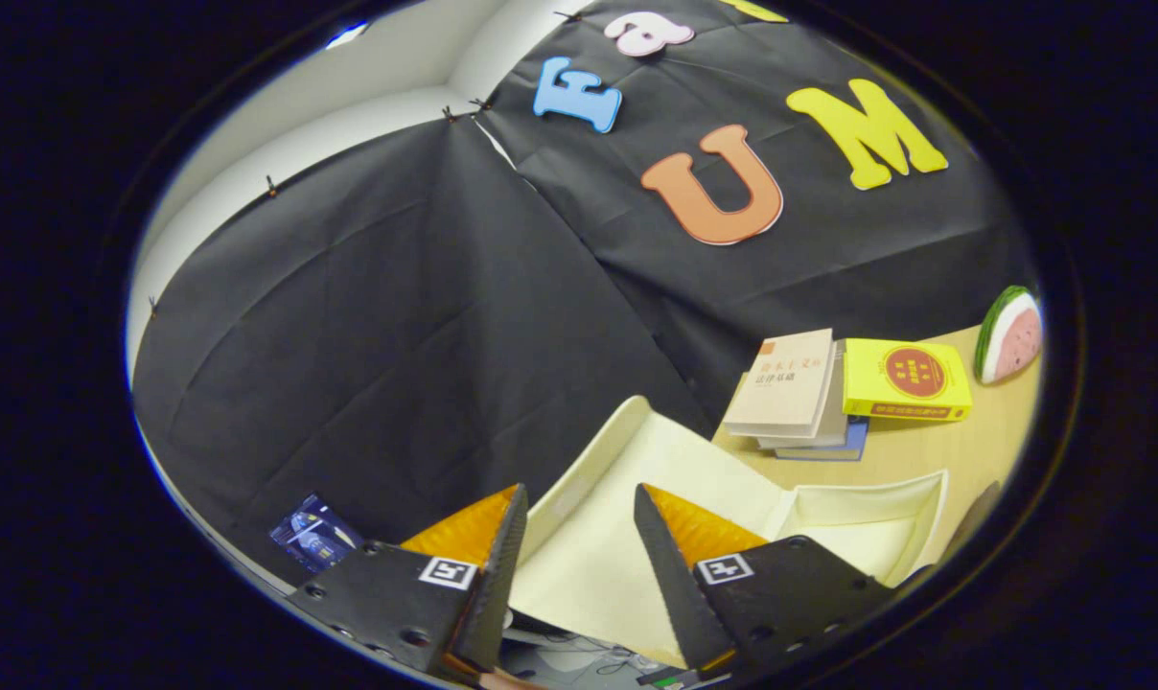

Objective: Open the storage box then place both shoes into the box .Put the left shoe in first, then the right shoe, with the right side of both shoes facing outward in a uniform manner.

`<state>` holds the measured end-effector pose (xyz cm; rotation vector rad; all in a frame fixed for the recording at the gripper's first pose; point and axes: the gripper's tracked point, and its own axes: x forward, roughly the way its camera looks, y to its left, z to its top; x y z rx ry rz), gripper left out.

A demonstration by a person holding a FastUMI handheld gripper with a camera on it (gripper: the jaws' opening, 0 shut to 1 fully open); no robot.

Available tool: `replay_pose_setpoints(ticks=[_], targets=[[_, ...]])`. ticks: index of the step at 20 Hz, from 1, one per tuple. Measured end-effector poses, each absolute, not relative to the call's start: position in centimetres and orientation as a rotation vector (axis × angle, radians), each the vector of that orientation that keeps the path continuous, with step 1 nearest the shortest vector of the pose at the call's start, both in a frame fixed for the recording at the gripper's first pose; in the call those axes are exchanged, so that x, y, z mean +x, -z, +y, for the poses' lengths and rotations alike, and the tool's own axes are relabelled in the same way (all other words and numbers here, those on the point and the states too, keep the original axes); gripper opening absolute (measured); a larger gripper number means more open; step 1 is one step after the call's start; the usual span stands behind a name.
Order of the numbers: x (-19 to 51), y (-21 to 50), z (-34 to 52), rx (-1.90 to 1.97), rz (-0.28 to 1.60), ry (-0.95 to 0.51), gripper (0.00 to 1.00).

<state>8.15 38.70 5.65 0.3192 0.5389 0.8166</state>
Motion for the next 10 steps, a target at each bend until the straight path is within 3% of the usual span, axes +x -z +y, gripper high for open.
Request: replay_pose_setpoints(ticks=[7, 10], targets=[[9.1, -3.1, 31.0, 0.169, 0.500, -0.718, 0.93], [10.6, -1.1, 26.2, 0.063, 0.479, -0.623, 0.95]])
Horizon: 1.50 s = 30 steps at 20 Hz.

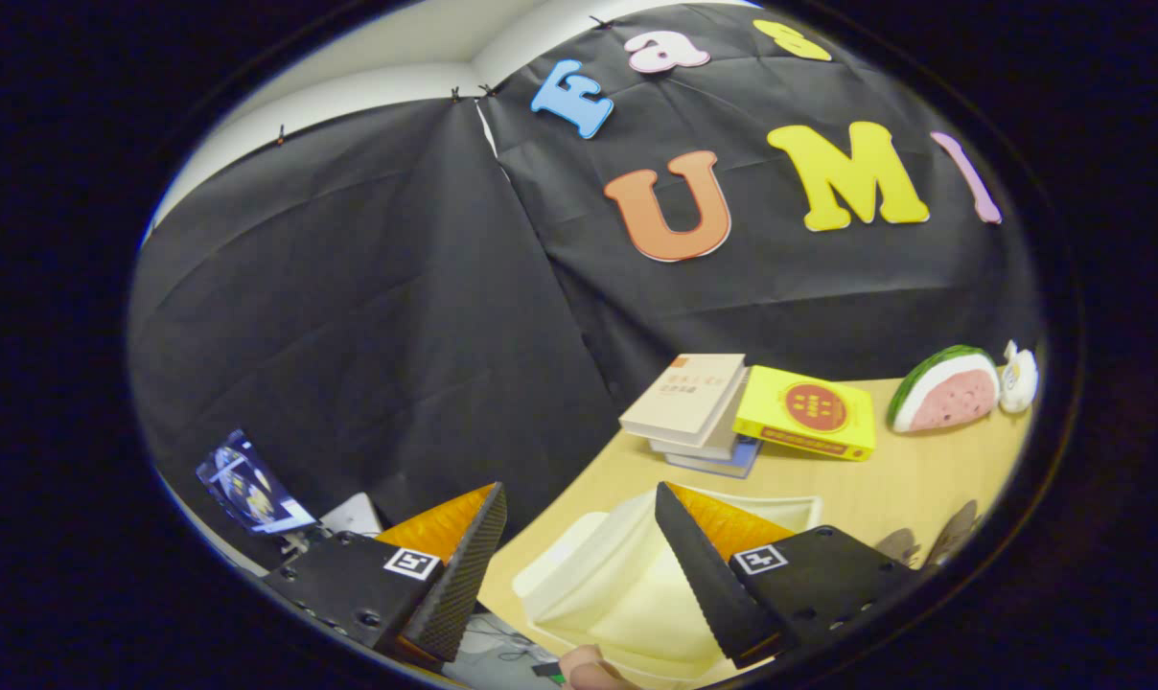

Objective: Open the storage box then place both shoes into the box .Put the left shoe in first, then the right shoe, with the right side of both shoes facing outward in a uniform manner.

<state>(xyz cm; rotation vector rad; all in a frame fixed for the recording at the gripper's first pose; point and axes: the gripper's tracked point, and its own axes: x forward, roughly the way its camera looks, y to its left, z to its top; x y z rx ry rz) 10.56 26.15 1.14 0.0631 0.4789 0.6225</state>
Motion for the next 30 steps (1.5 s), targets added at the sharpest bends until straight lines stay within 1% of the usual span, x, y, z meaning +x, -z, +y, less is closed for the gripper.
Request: replay_pose_setpoints(ticks=[4, 7, 10, 12, 16, 18, 20, 22, 23, 24, 25, 27, 28, 29, 30], targets=[[11.6, 1.9, 19.5, -0.078, 0.461, -0.507, 0.95], [12.1, 5.3, 14.2, -0.182, 0.481, -0.393, 0.95], [12.2, 10.6, 7.9, -0.257, 0.584, -0.255, 0.95], [11.7, 14.0, 4.7, -0.270, 0.661, -0.211, 0.95], [12.3, 18.0, -2.6, -0.245, 0.769, -0.075, 0.95], [12.2, 19.6, -4.9, -0.208, 0.819, -0.035, 0.94], [12.2, 21.0, -6.7, -0.202, 0.851, -0.007, 0.92], [12.0, 23.0, -7.7, -0.204, 0.916, 0.015, 0.92], [12.1, 23.6, -8.1, -0.212, 0.937, 0.029, 0.90], [12.2, 23.8, -8.1, -0.209, 0.957, 0.029, 0.84], [12.1, 24.3, -7.5, -0.195, 0.989, 0.008, 0.65], [12.4, 25.0, -6.6, -0.190, 1.036, -0.017, 0.41], [12.4, 25.2, -6.0, -0.193, 1.057, -0.034, 0.33], [12.6, 25.3, -6.0, -0.201, 1.065, -0.024, 0.15], [12.6, 25.2, -6.0, -0.211, 1.073, -0.017, 0.07]])
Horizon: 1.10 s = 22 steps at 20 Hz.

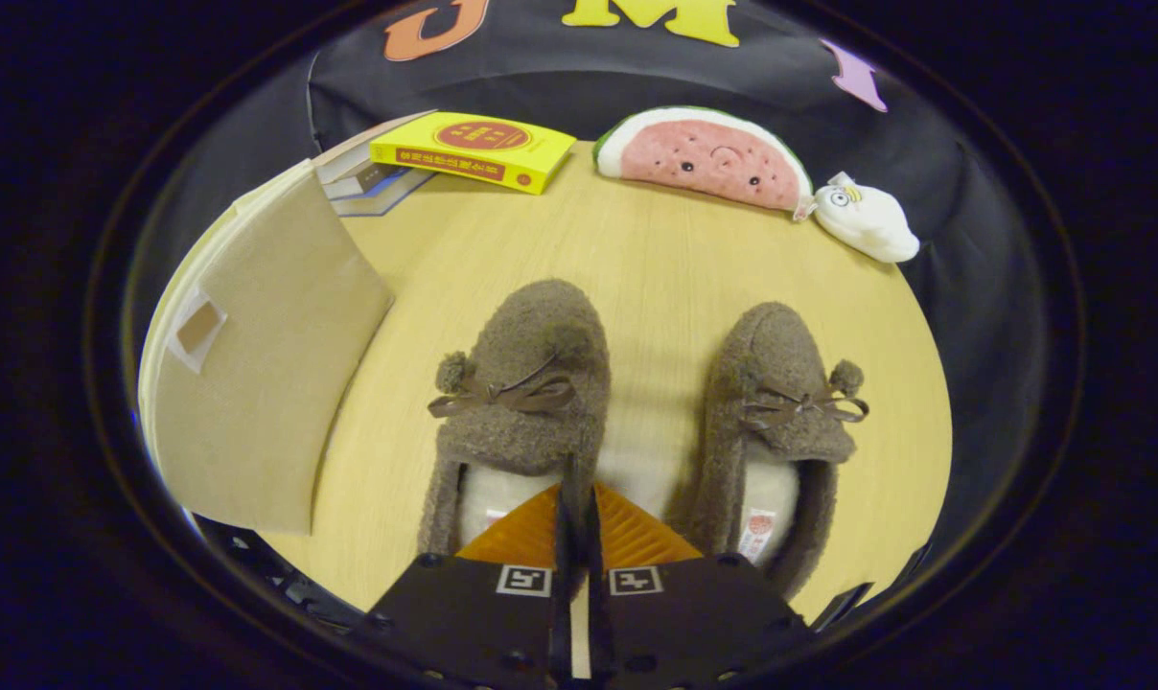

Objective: Open the storage box then place both shoes into the box .Put the left shoe in first, then the right shoe, with the right side of both shoes facing outward in a uniform manner.

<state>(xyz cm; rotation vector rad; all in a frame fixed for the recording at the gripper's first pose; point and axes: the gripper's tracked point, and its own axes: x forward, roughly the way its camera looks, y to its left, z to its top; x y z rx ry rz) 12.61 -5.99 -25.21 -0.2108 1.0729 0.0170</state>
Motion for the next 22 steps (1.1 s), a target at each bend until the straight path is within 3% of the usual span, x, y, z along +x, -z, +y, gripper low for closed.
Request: replay_pose_setpoints(ticks=[2, 3, 12, 22], targets=[[12.6, 25.3, -6.0, -0.197, 1.078, -0.001, 0.07], [12.6, 25.2, -6.0, -0.166, 1.080, 0.007, 0.00], [10.2, 20.3, -3.8, 0.146, 1.105, -0.074, 0.00], [8.7, 5.4, 2.6, 0.149, 0.819, -0.137, 0.00]])
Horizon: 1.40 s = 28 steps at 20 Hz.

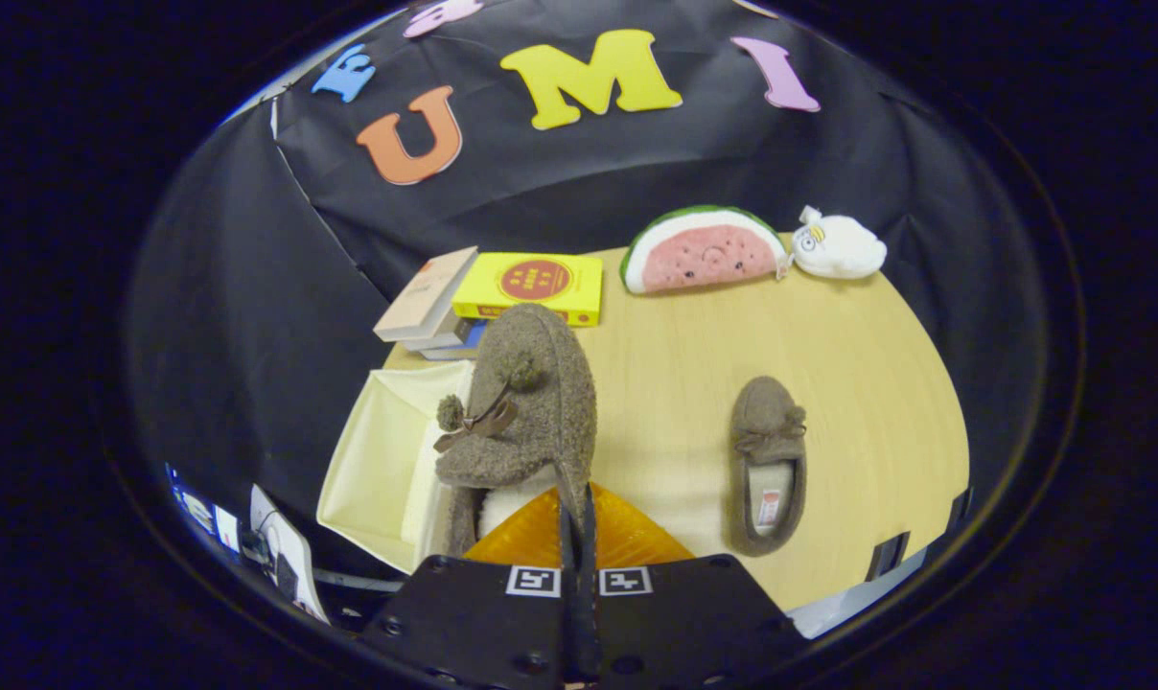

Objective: Open the storage box then place both shoes into the box .Put the left shoe in first, then the right shoe, with the right side of both shoes facing outward in a uniform manner.

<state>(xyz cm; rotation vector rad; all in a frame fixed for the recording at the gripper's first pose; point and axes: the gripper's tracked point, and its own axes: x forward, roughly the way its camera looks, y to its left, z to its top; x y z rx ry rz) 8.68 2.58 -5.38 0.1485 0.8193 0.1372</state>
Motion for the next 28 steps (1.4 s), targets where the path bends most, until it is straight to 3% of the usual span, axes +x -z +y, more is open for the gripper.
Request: replay_pose_setpoints(ticks=[6, 10, 21, 28], targets=[[7.5, 2.2, 11.6, 0.134, 0.778, -0.243, 0.00], [7.4, 3.7, 18.9, 0.203, 0.751, -0.274, 0.00], [11.2, 20.3, 24.6, 0.221, 0.928, -0.028, 0.00], [12.0, 24.6, 25.3, 0.140, 1.083, -0.016, 0.01]])
